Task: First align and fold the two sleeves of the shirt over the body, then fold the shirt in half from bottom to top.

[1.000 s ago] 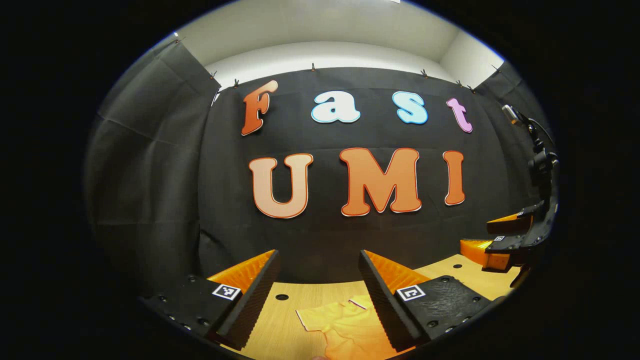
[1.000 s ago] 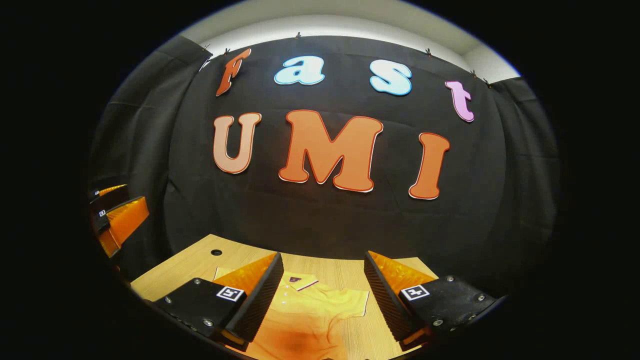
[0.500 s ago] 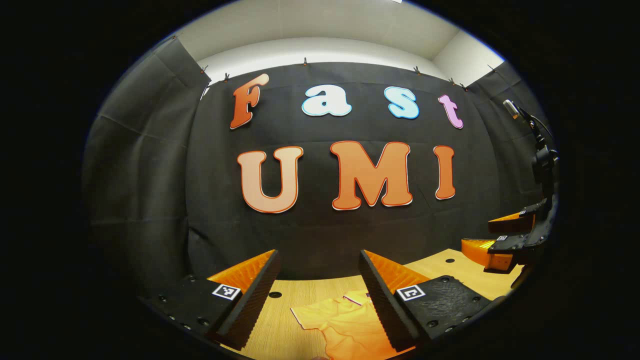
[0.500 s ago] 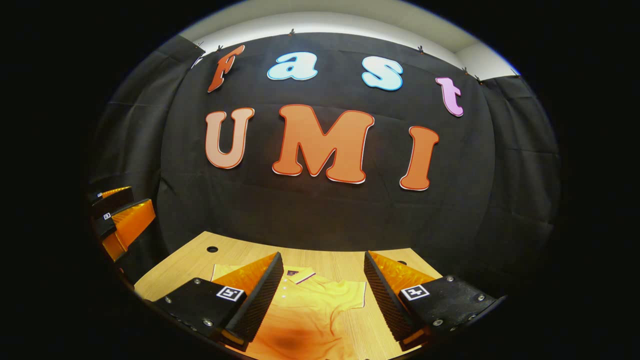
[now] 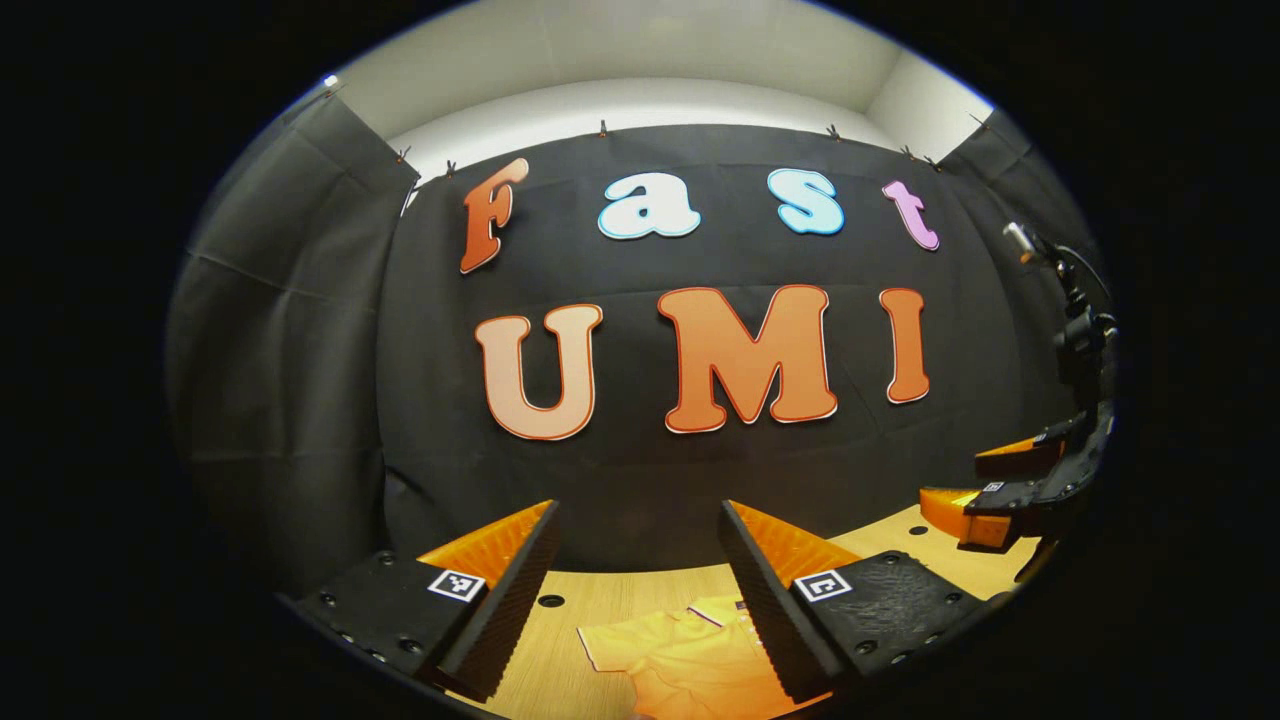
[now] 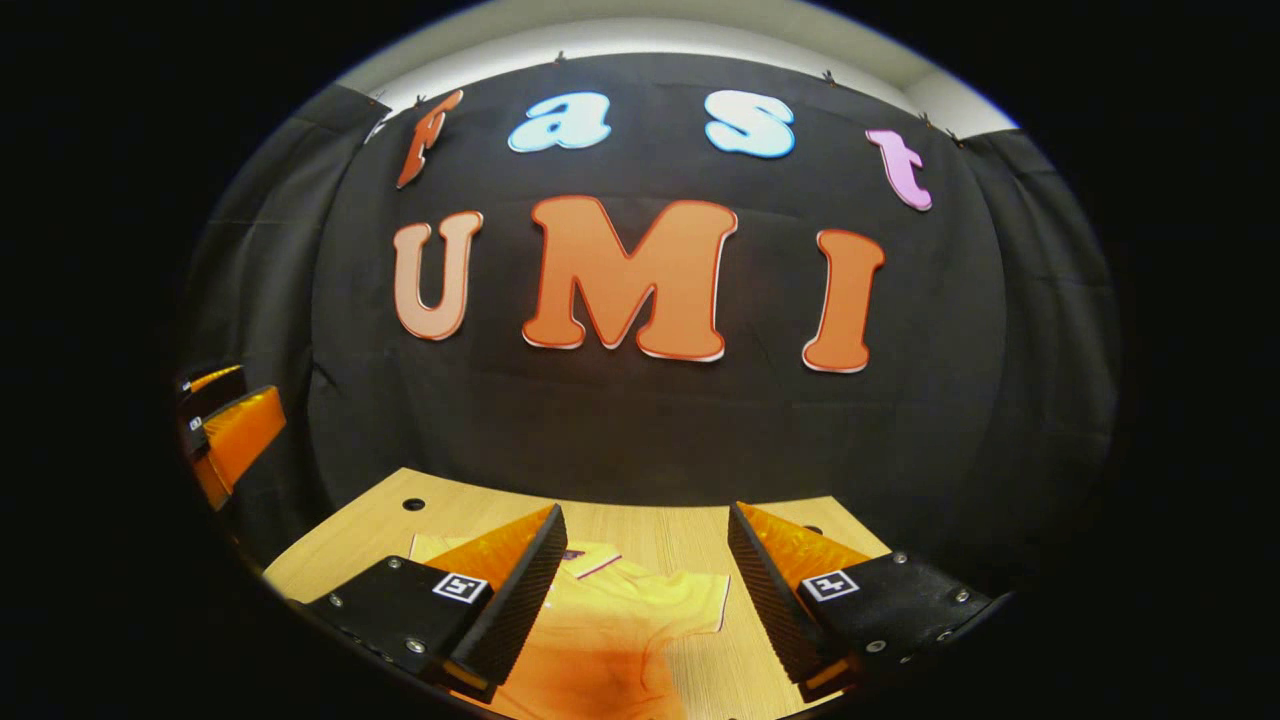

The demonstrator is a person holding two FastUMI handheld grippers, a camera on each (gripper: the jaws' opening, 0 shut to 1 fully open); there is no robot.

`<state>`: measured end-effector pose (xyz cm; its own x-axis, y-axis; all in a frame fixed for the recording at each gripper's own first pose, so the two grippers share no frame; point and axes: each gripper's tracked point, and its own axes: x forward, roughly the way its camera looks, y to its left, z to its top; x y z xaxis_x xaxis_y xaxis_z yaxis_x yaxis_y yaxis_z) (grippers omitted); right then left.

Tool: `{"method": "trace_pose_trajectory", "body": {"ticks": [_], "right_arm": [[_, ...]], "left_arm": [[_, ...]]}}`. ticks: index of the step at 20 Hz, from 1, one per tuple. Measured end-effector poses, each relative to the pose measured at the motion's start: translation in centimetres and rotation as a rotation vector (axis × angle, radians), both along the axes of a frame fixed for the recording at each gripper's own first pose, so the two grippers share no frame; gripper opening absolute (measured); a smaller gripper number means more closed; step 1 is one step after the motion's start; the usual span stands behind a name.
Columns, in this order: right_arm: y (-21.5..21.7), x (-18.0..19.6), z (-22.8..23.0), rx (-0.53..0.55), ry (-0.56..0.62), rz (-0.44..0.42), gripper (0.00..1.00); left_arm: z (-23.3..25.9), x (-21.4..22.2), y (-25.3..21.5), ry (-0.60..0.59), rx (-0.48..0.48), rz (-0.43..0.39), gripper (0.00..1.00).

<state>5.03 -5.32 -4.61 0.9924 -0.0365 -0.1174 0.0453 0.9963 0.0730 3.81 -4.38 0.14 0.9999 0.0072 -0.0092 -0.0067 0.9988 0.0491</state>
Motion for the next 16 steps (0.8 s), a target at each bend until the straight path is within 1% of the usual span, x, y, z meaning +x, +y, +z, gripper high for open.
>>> {"method": "trace_pose_trajectory", "body": {"ticks": [3, 6, 9, 13, 16], "right_arm": [[-2.1, 2.4, -3.9, 0.025, 0.122, -0.003, 0.98], [-4.1, 4.6, -7.6, 0.018, 0.227, -0.014, 0.99], [-4.4, 6.3, -11.4, 0.034, 0.347, 0.016, 0.99], [-5.0, 8.9, -14.8, 0.06, 0.438, 0.037, 0.99], [-5.2, 10.8, -18.0, 0.096, 0.53, 0.061, 0.99]], "left_arm": [[-0.4, -0.3, -0.3, 0.016, 0.01, 0.025, 0.96], [-0.8, -0.6, 0.0, 0.034, 0.028, 0.067, 0.95], [-2.2, -1.0, 0.3, 0.072, 0.031, 0.108, 0.96], [-4.1, -1.8, 0.4, 0.131, 0.049, 0.159, 0.96], [-5.8, -2.7, 1.2, 0.183, 0.071, 0.218, 0.96]]}}
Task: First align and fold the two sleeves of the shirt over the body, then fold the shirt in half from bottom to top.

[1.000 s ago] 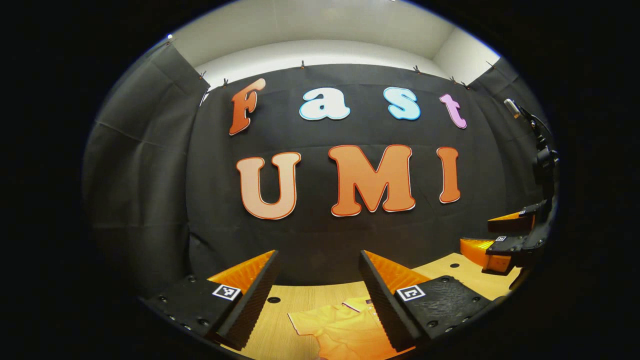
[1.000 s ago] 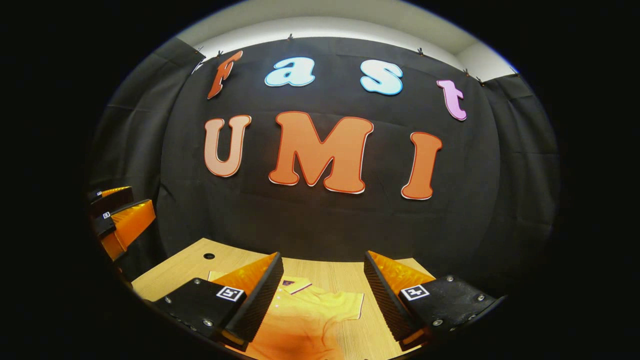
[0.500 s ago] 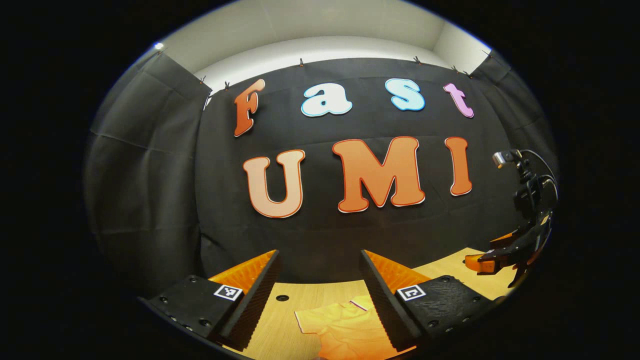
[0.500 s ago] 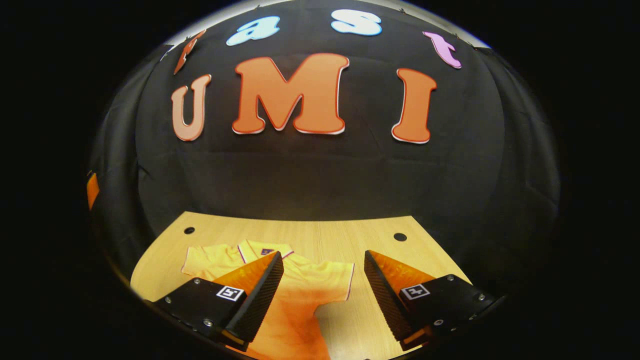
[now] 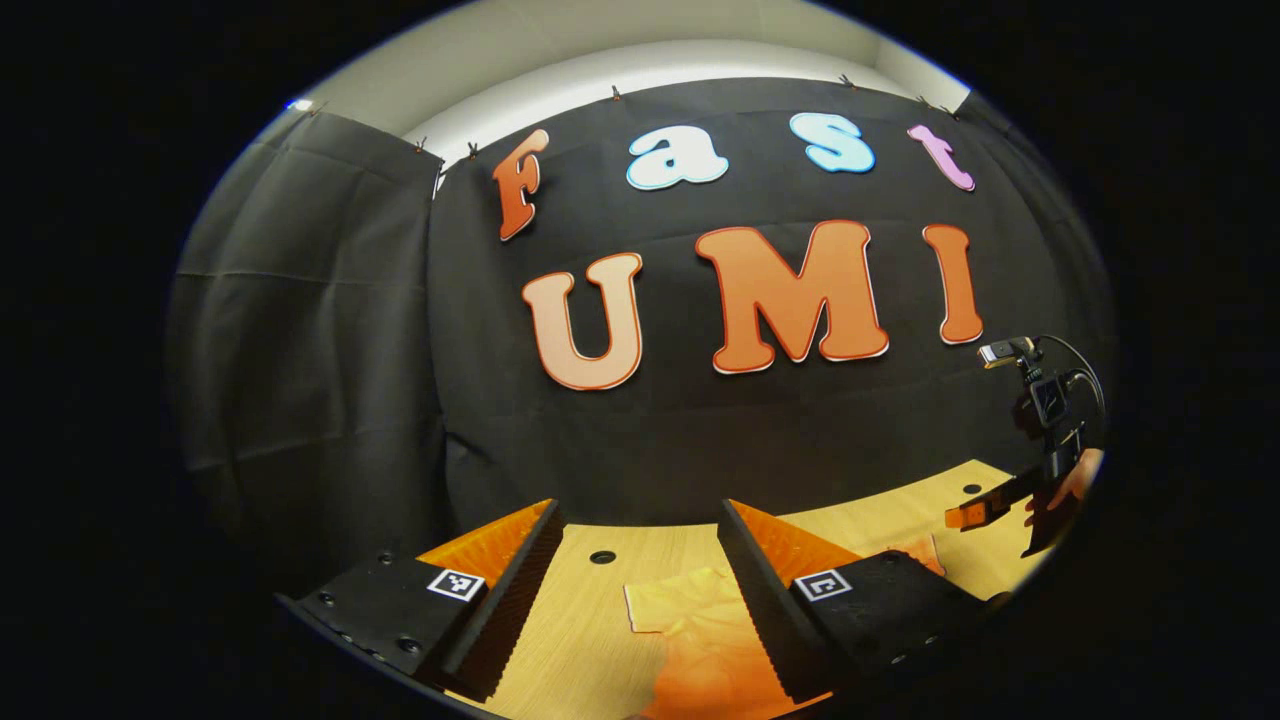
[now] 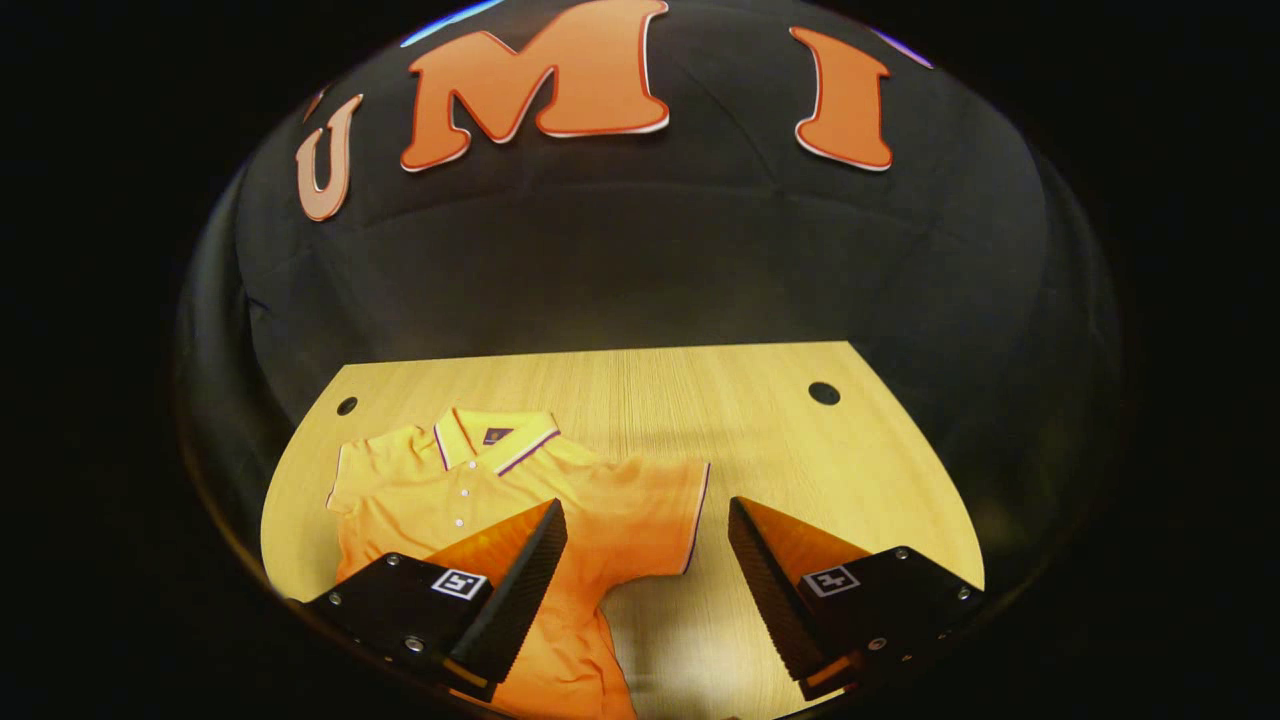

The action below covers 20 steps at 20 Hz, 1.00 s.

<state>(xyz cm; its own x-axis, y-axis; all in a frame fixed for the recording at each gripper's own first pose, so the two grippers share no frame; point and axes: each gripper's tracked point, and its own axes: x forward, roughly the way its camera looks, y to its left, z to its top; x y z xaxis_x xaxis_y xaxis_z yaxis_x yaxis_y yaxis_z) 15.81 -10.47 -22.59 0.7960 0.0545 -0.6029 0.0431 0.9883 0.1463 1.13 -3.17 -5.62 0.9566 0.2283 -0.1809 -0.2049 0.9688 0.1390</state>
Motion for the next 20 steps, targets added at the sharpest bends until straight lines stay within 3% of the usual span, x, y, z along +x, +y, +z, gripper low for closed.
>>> {"method": "trace_pose_trajectory", "body": {"ticks": [4, 9, 16, 19, 20], "right_arm": [[-1.1, 2.5, -3.9, 0.039, 0.139, -0.02, 0.99], [-0.7, 4.8, -7.9, 0.114, 0.306, 0.021, 0.98], [0.2, 6.1, -12.5, 0.255, 0.533, 0.057, 0.92], [-0.1, 6.3, -14.5, 0.239, 0.581, 0.046, 0.87], [-0.2, 6.3, -14.9, 0.226, 0.594, 0.042, 0.96]], "left_arm": [[-1.9, -1.3, 1.3, 0.082, 0.04, 0.089, 0.97], [-3.7, -3.3, 2.1, 0.167, 0.043, 0.183, 0.99], [-4.1, -3.8, 1.0, 0.222, 0.065, 0.225, 0.99], [-4.1, -3.5, 0.5, 0.241, 0.071, 0.226, 0.99], [-4.1, -3.5, 0.4, 0.245, 0.075, 0.226, 0.99]]}}
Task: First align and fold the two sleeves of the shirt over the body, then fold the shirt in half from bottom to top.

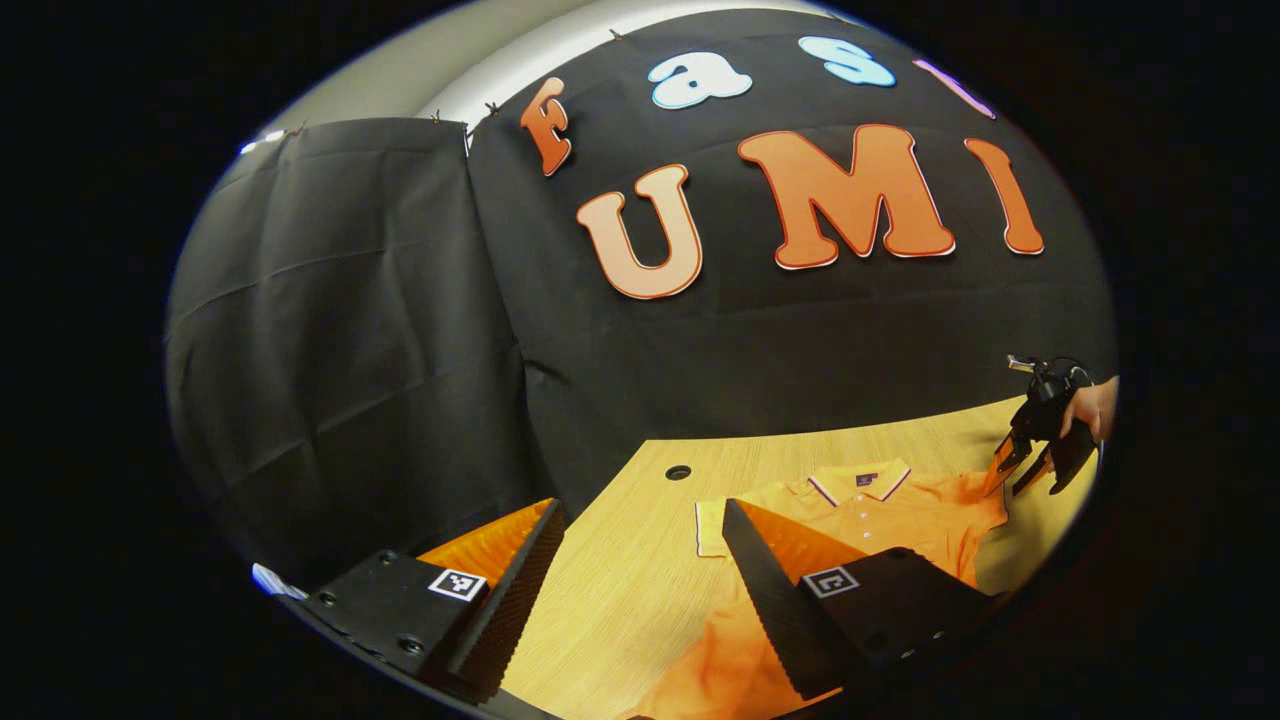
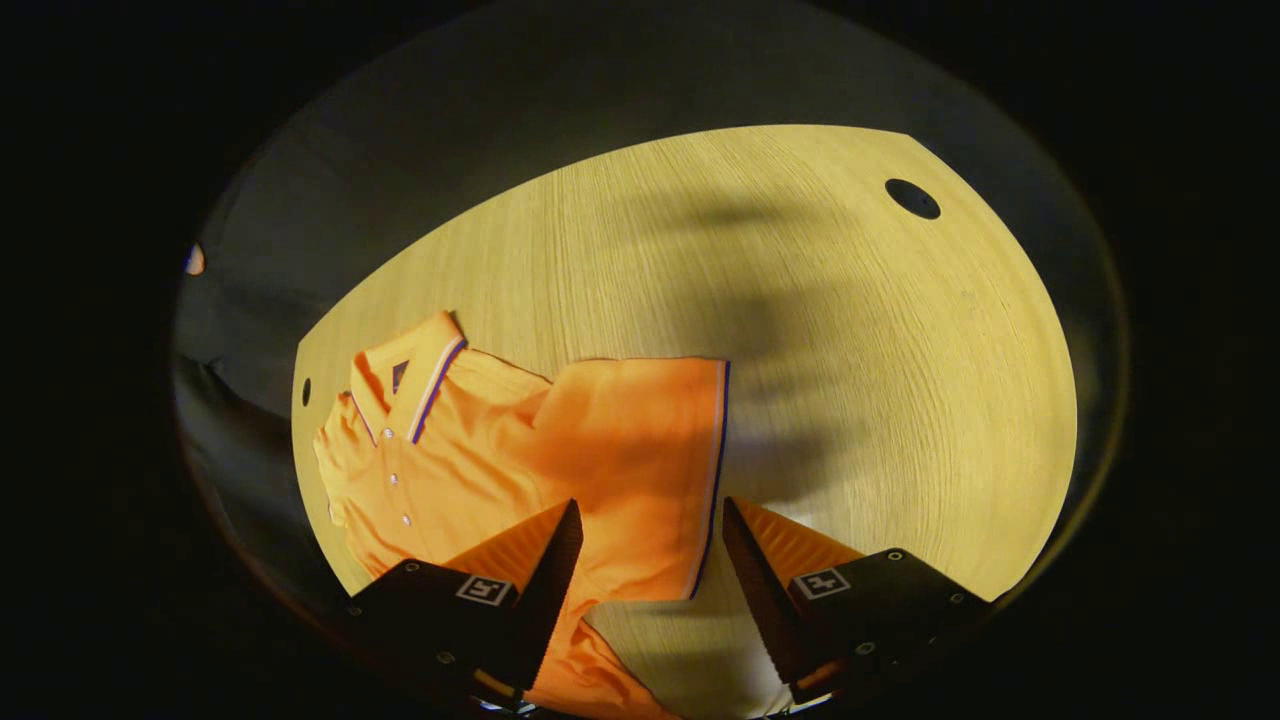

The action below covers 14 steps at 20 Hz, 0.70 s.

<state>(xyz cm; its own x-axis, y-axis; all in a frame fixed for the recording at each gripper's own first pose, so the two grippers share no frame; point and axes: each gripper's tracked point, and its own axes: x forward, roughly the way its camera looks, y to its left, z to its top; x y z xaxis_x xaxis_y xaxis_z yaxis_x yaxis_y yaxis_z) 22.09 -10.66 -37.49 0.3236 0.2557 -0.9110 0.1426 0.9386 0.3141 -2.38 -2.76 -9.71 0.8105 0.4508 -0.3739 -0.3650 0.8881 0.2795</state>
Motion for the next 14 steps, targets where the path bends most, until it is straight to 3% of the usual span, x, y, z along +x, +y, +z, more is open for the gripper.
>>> {"method": "trace_pose_trajectory", "body": {"ticks": [1, 6, 8, 9, 10, 11, 12, 14], "right_arm": [[0.2, 0.0, -0.4, -0.009, 0.011, 0.009, 0.86], [-0.2, -0.2, -1.8, -0.127, 0.065, 0.067, 0.76], [-0.6, -0.2, -2.1, -0.189, 0.059, 0.084, 0.55], [-0.4, -0.1, -1.9, -0.192, 0.041, 0.087, 0.43], [-0.3, 0.1, -1.6, -0.194, 0.024, 0.098, 0.37], [-0.2, 0.2, -1.3, -0.18, -0.004, 0.115, 0.24], [-0.2, 0.7, -1.1, -0.155, -0.018, 0.102, 0.24], [0.6, 0.4, -0.1, -0.061, -0.021, 0.07, 0.12]], "left_arm": [[-0.1, 0.1, -0.1, 0.004, 0.0, -0.001, 0.99], [-0.2, 0.5, -0.6, 0.016, 0.004, -0.004, 0.99], [-0.4, 0.5, -0.6, 0.021, -0.002, -0.003, 0.99], [-0.5, 0.6, -0.6, 0.024, -0.004, -0.003, 0.99], [-0.4, 0.6, -0.6, 0.023, -0.005, -0.006, 0.99], [-0.3, 0.6, -0.6, 0.021, -0.008, -0.012, 0.99], [-0.3, 0.7, -0.7, 0.026, -0.013, -0.019, 0.99], [-0.6, 0.3, -0.4, 0.024, -0.026, -0.017, 1.0]]}}
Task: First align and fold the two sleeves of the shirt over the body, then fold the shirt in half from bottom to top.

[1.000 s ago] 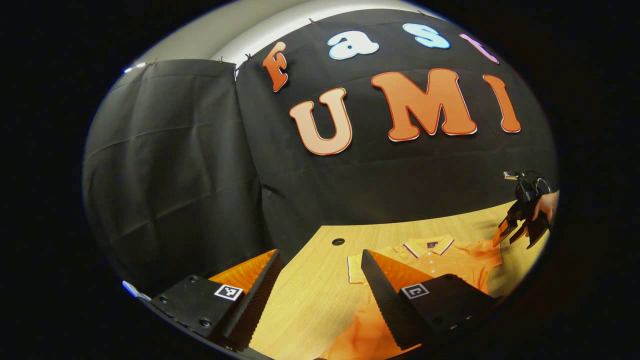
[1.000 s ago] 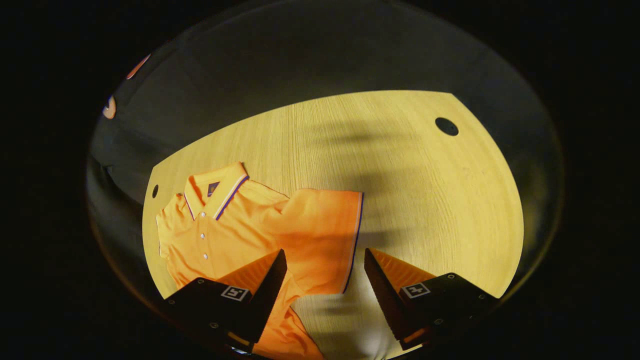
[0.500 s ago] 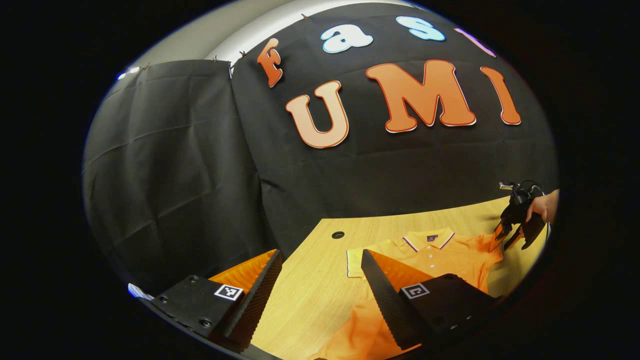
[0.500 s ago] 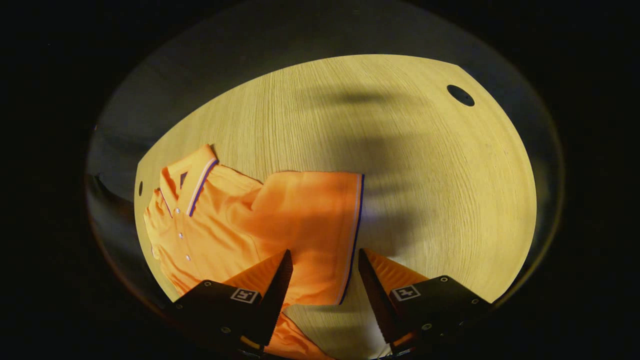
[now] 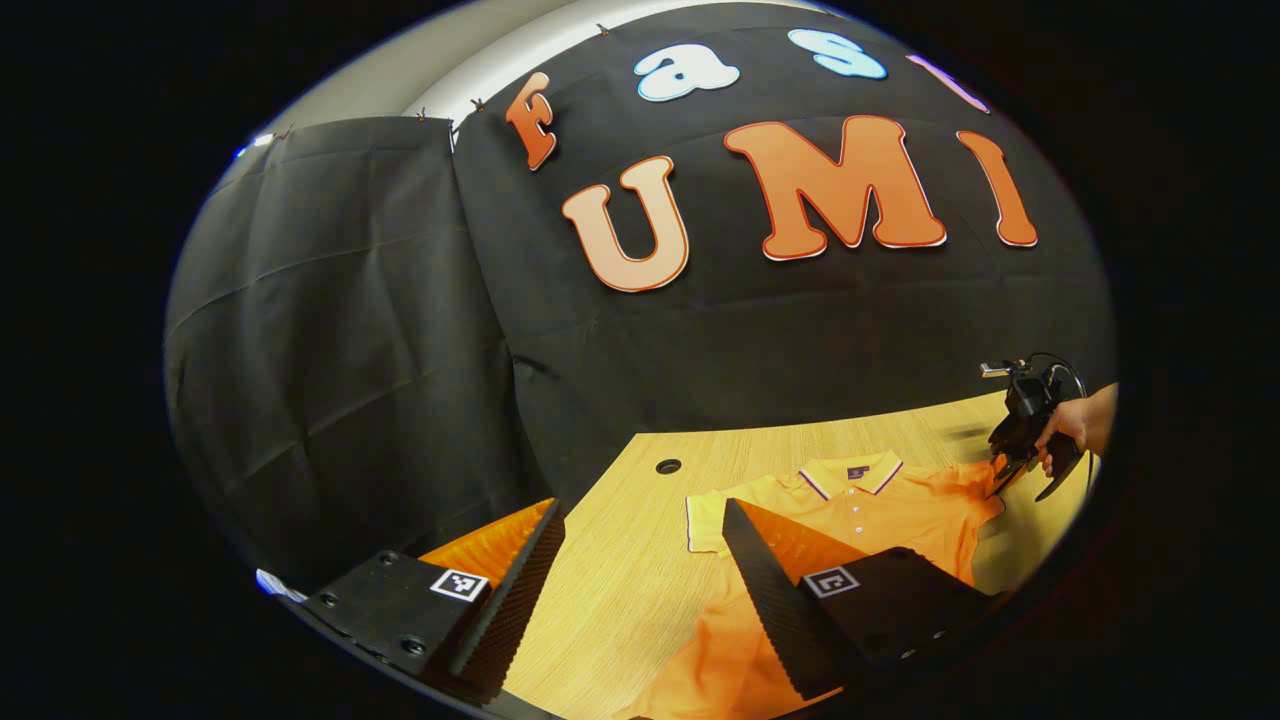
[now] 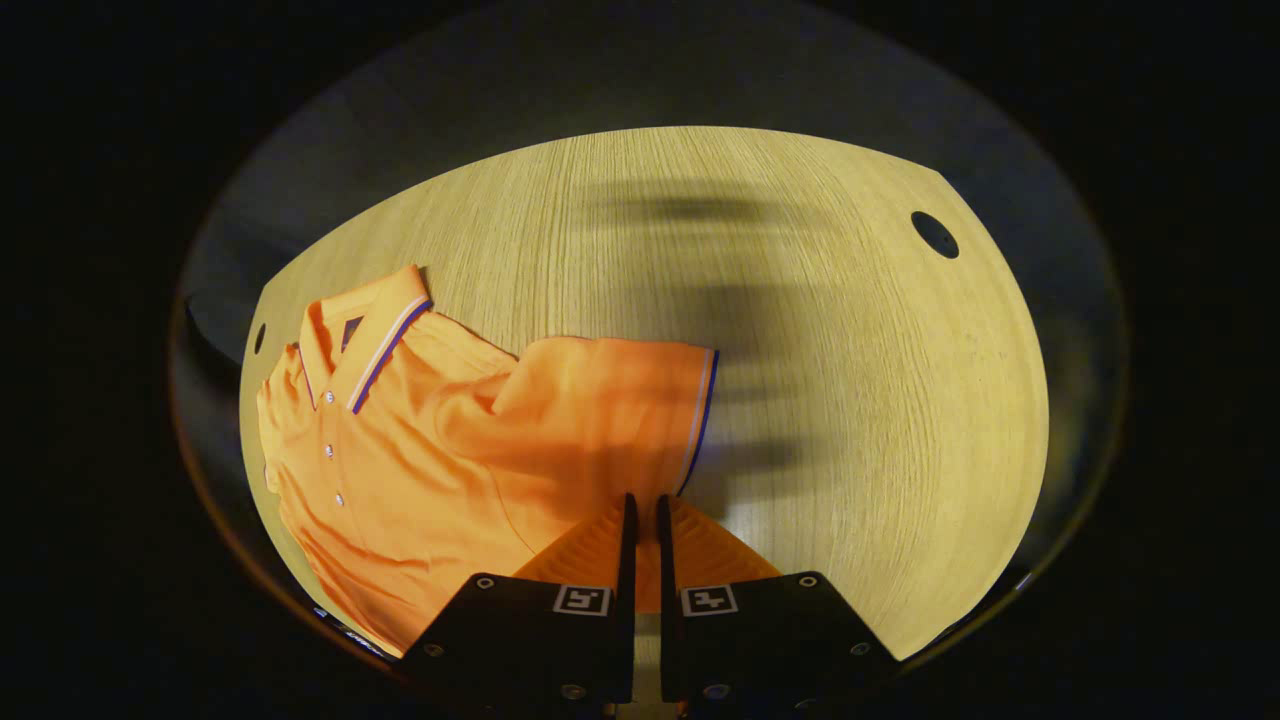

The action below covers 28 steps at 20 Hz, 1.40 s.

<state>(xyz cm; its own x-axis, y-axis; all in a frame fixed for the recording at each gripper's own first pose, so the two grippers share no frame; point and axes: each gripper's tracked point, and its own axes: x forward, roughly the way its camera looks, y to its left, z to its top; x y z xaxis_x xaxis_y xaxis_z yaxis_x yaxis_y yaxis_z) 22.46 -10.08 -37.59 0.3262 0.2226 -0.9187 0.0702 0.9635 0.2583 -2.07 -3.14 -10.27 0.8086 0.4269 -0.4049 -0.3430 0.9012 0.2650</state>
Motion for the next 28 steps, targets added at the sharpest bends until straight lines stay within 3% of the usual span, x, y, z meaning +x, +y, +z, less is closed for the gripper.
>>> {"method": "trace_pose_trajectory", "body": {"ticks": [1, 7, 11, 16, 19, 22, 24, 25, 28], "right_arm": [[-0.1, 0.4, 1.0, 0.025, -0.014, -0.036, 0.04], [4.3, 1.0, 5.6, 0.189, -0.088, -0.009, 0.03], [7.7, 1.0, 8.5, 0.228, -0.144, 0.072, 0.03], [13.1, 0.1, 11.6, 0.391, -0.154, 0.119, 0.05], [14.2, -0.4, 13.1, 0.435, -0.177, 0.144, 0.19], [13.1, -1.2, 14.9, 0.411, -0.232, 0.145, 0.31], [12.2, -1.7, 16.1, 0.392, -0.279, 0.125, 0.48], [11.7, -1.9, 16.9, 0.386, -0.323, 0.116, 0.61], [9.1, -3.0, 18.7, 0.279, -0.45, 0.063, 0.82]], "left_arm": [[0.0, -0.2, 0.2, -0.001, -0.004, 0.003, 0.98], [-0.8, -1.6, 2.2, 0.014, -0.03, 0.052, 0.98], [-1.0, -2.4, 3.1, 0.02, -0.032, 0.07, 0.98], [-1.5, -3.2, 3.9, 0.026, -0.021, 0.083, 0.98], [-1.2, -2.9, 4.9, 0.009, -0.041, 0.094, 0.98], [-1.9, -1.8, 5.6, 0.01, -0.085, 0.084, 1.0], [-2.6, -0.1, 6.3, 0.013, -0.122, 0.057, 0.99], [-3.0, 0.9, 6.6, 0.023, -0.141, 0.043, 0.99], [-4.9, 3.4, 7.6, 0.064, -0.188, -0.015, 0.98]]}}
